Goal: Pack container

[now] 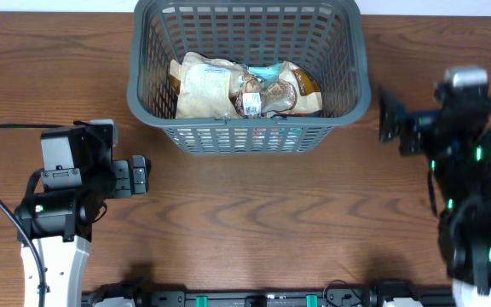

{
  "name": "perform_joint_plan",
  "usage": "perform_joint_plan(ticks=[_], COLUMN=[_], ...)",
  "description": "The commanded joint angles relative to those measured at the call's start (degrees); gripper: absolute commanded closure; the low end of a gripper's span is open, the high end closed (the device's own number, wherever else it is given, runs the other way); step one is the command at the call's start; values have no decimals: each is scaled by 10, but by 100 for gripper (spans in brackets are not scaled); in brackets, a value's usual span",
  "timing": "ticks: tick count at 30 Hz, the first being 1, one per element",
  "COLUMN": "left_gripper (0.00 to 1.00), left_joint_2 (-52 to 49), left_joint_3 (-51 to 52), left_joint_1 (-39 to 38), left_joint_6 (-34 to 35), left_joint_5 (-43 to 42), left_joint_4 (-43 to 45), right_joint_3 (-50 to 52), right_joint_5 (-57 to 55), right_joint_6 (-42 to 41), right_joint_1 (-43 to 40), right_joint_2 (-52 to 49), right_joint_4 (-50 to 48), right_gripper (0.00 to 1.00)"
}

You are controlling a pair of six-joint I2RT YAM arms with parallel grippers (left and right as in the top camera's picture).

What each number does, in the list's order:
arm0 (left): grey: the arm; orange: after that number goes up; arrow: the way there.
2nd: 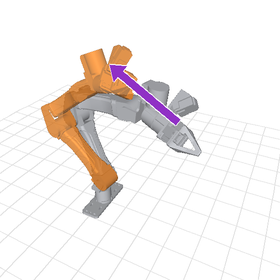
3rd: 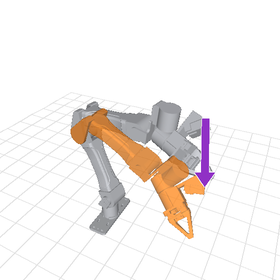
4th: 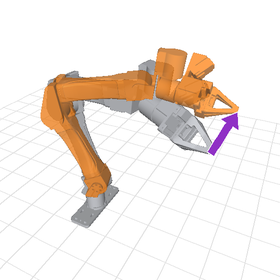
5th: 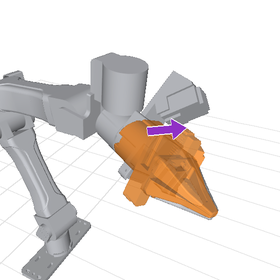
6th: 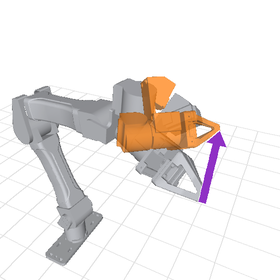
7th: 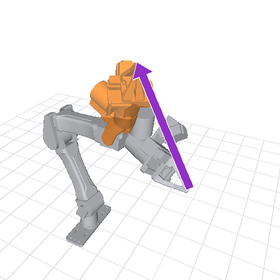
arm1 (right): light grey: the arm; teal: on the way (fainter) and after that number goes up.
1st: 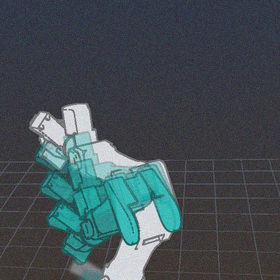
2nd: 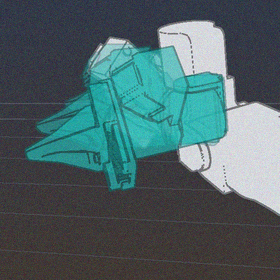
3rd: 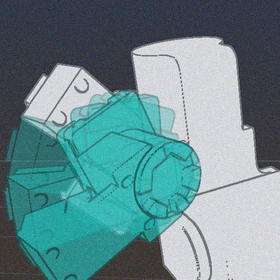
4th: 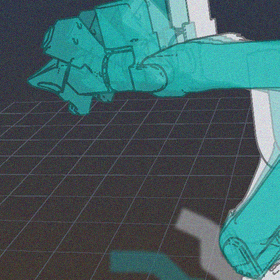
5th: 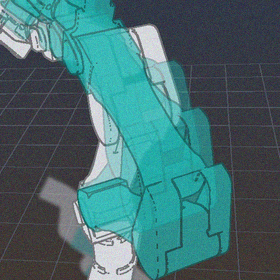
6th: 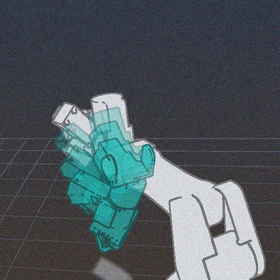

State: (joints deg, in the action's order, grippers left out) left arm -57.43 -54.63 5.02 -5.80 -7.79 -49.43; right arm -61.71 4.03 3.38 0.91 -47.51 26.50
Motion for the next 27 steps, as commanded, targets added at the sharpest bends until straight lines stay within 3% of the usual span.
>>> perform_joint_plan(ticks=[1,8,21,27], left_gripper=[1,1,1,1], left_joint_2=[2,2,2,2], left_joint_3=[2,2,2,2], left_joint_1=[-1,-1,-1,-1], left_joint_6=[1,1,1,1], left_joint_5=[-5,-5,-5,-5], left_joint_4=[0,0,0,0], right_joint_3=[69,207,489,563], right_joint_5=[23,40,65,65], right_joint_6=[3,-17,-33,-29], right_joint_1=[-4,-5,-1,-1], right_joint_2=[70,167,188,189], right_joint_4=[-20,-98,-494,-583], right_gripper=[1,1,1,1])
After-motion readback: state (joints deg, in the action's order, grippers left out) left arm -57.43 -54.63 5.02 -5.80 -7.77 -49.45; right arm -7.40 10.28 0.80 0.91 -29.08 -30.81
